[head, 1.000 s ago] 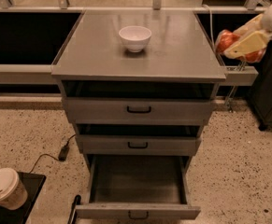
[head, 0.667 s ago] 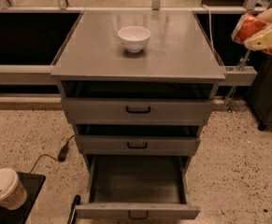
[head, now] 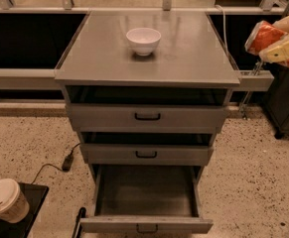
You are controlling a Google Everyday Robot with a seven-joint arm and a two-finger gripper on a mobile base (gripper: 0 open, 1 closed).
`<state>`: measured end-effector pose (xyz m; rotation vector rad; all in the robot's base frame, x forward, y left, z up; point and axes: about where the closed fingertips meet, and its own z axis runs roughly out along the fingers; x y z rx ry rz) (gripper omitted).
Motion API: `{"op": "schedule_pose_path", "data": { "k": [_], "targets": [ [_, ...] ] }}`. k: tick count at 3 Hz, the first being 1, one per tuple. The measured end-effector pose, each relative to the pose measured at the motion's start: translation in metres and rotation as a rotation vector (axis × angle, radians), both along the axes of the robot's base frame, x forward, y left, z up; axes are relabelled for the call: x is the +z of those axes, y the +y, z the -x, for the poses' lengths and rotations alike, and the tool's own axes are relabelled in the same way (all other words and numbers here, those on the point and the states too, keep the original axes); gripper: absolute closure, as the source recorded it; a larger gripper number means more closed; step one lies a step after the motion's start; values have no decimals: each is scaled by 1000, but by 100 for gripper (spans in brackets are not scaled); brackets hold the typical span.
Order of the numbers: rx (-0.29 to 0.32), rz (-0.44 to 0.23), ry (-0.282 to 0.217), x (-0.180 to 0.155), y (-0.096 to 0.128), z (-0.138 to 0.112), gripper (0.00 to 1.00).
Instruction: Place coke can into bottom drawer
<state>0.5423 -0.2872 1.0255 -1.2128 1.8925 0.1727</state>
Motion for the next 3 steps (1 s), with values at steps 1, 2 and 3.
{"op": "schedule_pose_path", "data": {
  "k": [1,2,3],
  "targets": [
    [6,-34,16,-32,4,11,100],
    [7,-154,-29,-77,16,26,100],
    [-25,-258,84,-182,27,33,100]
  ]
}}
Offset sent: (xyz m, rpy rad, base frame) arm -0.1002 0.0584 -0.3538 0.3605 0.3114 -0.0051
